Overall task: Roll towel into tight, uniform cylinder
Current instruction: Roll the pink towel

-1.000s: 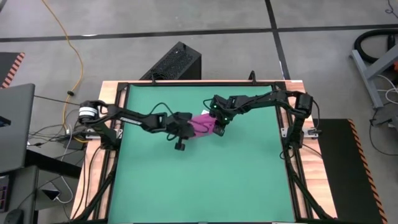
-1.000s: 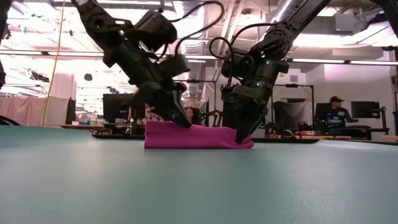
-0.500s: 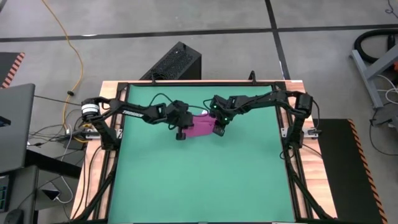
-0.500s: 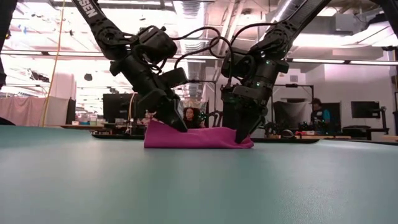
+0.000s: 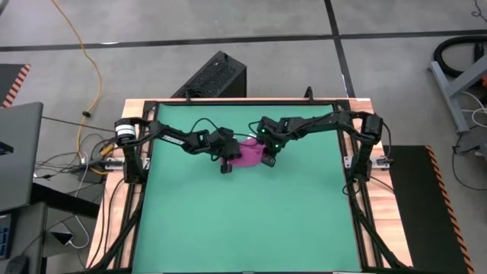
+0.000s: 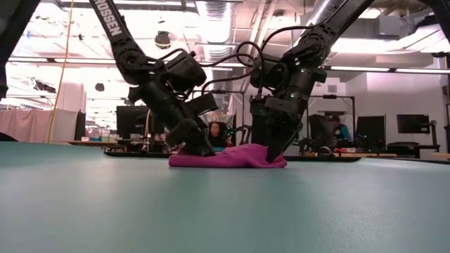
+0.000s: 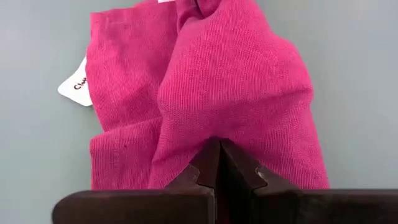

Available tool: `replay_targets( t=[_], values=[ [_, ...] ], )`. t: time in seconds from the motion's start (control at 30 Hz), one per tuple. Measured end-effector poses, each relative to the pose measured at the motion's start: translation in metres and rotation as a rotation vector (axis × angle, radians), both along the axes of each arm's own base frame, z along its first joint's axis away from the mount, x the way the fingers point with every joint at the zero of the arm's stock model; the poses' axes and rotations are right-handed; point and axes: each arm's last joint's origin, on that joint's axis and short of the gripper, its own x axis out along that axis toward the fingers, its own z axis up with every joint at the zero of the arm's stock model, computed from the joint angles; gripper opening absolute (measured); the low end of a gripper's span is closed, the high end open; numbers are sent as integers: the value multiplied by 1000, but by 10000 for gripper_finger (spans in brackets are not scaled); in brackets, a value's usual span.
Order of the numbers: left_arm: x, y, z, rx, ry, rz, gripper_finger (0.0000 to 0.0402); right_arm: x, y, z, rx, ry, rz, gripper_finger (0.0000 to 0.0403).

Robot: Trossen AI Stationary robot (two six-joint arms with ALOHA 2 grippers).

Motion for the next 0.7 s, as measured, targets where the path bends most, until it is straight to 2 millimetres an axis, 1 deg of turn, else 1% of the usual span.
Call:
replay_targets(
  t=[0.17, 0.37, 0.53, 0.6, 0.7],
  values=[
    [-3, -1, 0, -21, 34, 16, 0, -2, -2, 6, -78, 6, -8, 52],
    [-4, -2, -2, -28, 51, 17, 0, -5, -2, 19, -147, -24, 34, 52],
    [-5, -2, -2, -30, 53, 19, 0, -5, -1, 19, -158, -23, 104, 52],
    [-5, -2, -3, -31, 53, 19, 0, -5, -2, 19, -193, -12, 98, 57],
    [-5, -2, -3, -32, 54, 20, 0, -8, -5, 22, -218, -4, 91, 79]
  ],
)
